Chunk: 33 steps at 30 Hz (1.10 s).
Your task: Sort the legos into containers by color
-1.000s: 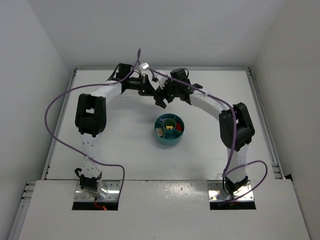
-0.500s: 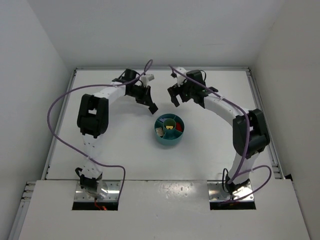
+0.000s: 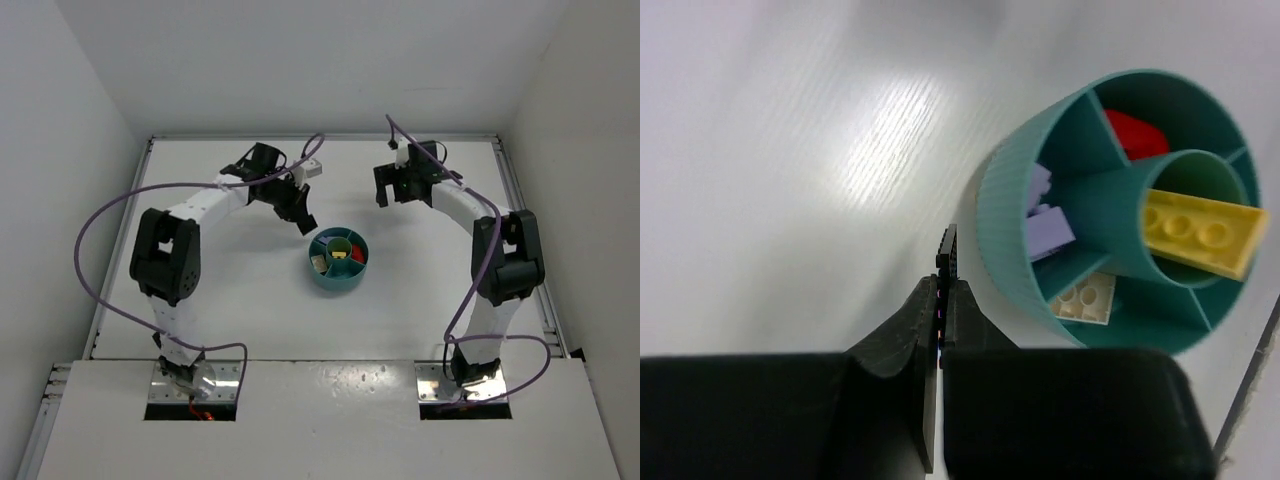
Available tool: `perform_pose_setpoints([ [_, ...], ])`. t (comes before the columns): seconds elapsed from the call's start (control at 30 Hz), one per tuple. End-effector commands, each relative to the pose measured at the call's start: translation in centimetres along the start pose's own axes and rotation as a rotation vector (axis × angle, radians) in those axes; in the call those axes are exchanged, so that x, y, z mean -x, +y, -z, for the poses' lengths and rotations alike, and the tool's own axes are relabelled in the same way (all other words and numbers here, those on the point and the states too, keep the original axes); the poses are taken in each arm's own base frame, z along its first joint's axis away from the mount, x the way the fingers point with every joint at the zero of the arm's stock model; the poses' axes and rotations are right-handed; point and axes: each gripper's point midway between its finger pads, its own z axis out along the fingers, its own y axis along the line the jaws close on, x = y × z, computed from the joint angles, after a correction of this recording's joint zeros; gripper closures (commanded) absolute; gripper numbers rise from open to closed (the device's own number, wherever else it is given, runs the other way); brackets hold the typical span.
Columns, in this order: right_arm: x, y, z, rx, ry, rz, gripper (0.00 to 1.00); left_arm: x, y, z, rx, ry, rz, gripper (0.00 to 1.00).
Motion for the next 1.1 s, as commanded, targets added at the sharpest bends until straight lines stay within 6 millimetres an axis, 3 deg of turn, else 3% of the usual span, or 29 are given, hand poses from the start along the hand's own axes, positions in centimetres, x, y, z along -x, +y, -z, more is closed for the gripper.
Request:
perform_pose_setpoints([
  [0.0,-0.3,-0.3,0.1,-0.011,-0.003,-0.048,0.01,4.4,-1.6,3.9,0.003,-0.152,-0.239,1.0],
  [0.07,-0.6,-0.8,0.4,-0.019,0.0,-0.056,0.01,5.1,-3.0,5.6,-0.011,-0.188,-0.356,1.0],
  [0.17,-1.0,-1.1,0.4,-0.025,0.008,-0.081,0.01,5.5,-5.6,6.5,-0.046,-0.201,-0.474,1.0],
  [0.37,0.1,-0.9,1.1,0.001,-0.033,-0.106,0.01,3.9,-10.5,6.1,-0.184,-0.153,-0.576,1.0],
  [0.6,-0.1,-0.6,2.0,0.01,-0.053,-0.112,0.01,4.6,-16.1,6.1,-0.293,-0.169,-0.627,1.0],
  [0.8,-0.9,-0.6,1.9,0.026,-0.024,-0.123,0.01,4.3,-19.0,5.8,-0.309,-0.144,-0.664,1.0],
  [1.07,-2.8,-0.6,1.9,0.085,0.049,-0.144,0.01,2.5,-21.6,2.5,-0.32,-0.044,-0.625,1.0],
])
